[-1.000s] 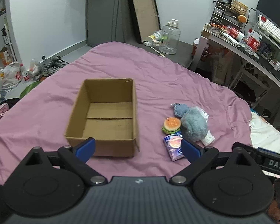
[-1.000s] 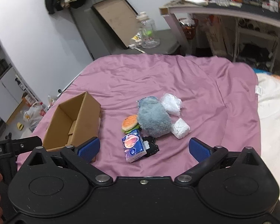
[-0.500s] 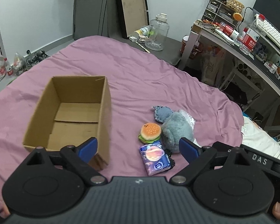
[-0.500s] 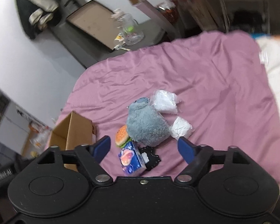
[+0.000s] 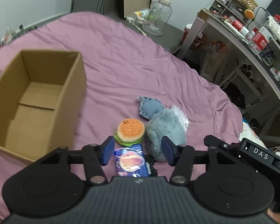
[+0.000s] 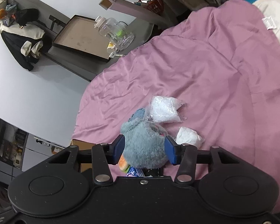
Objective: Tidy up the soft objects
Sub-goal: 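Reach the right tool to the grey-blue plush toy and grasp it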
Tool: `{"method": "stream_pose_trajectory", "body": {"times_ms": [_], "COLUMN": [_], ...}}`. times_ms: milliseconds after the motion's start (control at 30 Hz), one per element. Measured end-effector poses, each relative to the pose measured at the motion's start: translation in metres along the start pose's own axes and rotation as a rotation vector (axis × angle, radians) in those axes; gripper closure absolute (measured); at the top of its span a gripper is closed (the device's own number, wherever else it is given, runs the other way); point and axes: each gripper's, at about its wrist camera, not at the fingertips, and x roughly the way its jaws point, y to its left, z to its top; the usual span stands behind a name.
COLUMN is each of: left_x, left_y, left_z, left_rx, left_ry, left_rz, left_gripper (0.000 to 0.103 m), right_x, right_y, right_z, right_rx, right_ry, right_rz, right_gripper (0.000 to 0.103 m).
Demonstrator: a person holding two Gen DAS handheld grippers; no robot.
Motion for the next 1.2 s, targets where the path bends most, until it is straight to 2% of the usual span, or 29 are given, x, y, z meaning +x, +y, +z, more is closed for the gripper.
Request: {"method": "stream_pose_trajectory", "body": {"times_ms": [233, 567, 700, 800, 833, 867, 967, 1200], "left_x": [0.039, 0.078, 0.081, 0.082, 0.084, 0.086, 0.086, 0.061], "left_y": [-0.002, -0.002, -0.003, -0.006, -0.008, -0.01, -0.008, -0.013], "left_z": [0.005, 0.009, 0.01, 0.01, 0.01, 0.008, 0.005, 0.012], "left_rx": [-0.048, -0.114, -0.146, -0.166, -0.162, -0.161, -0.202, -0.163], "left_ry": [0.062, 0.087, 0.08, 0.083, 0.091, 0.099, 0.096, 0.05], "left_rz": [-0.025, -0.059, -0.08, -0.116, -0.122, -0.121, -0.125, -0.114], "left_gripper": [0.056, 0.058, 0.058, 0.058, 0.06, 0.069, 0.075, 0.079], "right_x": [0.03, 0.053, 0.058, 0.062, 0.062, 0.063, 0.058, 0.037], "right_y": [-0.015, -0.022, -0.021, -0.022, -0.021, -0.021, -0.019, -0.002], "right_z": [0.009, 0.011, 0.011, 0.011, 0.01, 0.01, 0.009, 0.0], "right_rx": [0.059, 0.082, 0.068, 0.076, 0.074, 0.071, 0.063, 0.019], "right_ry": [0.053, 0.086, 0.086, 0.095, 0.1, 0.108, 0.111, 0.09], "right_rz": [0.05, 0.021, -0.002, 0.01, 0.02, 0.024, 0.035, 0.071], "right_gripper": [0.062, 0.065, 0.065, 0.07, 0.073, 0.075, 0.079, 0.081]}}
